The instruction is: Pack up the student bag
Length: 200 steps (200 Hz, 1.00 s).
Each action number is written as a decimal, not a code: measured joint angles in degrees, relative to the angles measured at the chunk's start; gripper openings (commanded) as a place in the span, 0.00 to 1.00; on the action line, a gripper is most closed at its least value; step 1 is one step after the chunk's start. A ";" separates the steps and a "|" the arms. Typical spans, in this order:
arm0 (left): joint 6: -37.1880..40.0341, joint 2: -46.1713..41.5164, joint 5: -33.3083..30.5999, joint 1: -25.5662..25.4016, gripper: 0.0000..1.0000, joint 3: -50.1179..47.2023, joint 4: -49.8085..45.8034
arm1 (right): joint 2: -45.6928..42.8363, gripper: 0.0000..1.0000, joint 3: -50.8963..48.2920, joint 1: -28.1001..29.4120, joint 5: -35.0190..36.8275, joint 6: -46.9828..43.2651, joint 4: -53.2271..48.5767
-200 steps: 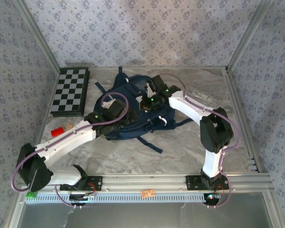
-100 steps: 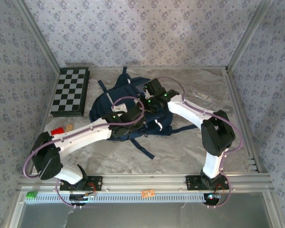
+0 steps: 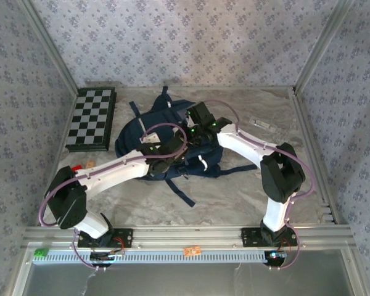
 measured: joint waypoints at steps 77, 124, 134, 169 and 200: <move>1.44 -4.66 0.37 2.47 0.61 -4.00 0.07 | 0.00 0.00 0.00 0.33 -0.28 0.61 1.64; 4.76 -5.38 2.14 3.52 0.60 -4.02 0.66 | 0.00 0.00 0.00 0.68 -0.24 0.59 1.81; 5.49 -5.33 2.56 3.69 0.56 -4.02 0.98 | 0.00 0.00 0.00 0.74 -0.22 0.61 1.81; 8.00 -5.25 3.43 3.76 0.44 -3.96 3.65 | 0.02 0.00 0.00 0.94 0.04 0.59 1.79; 8.92 -4.28 4.79 4.61 0.38 -3.39 4.79 | 0.13 0.00 0.00 1.01 0.46 0.59 1.86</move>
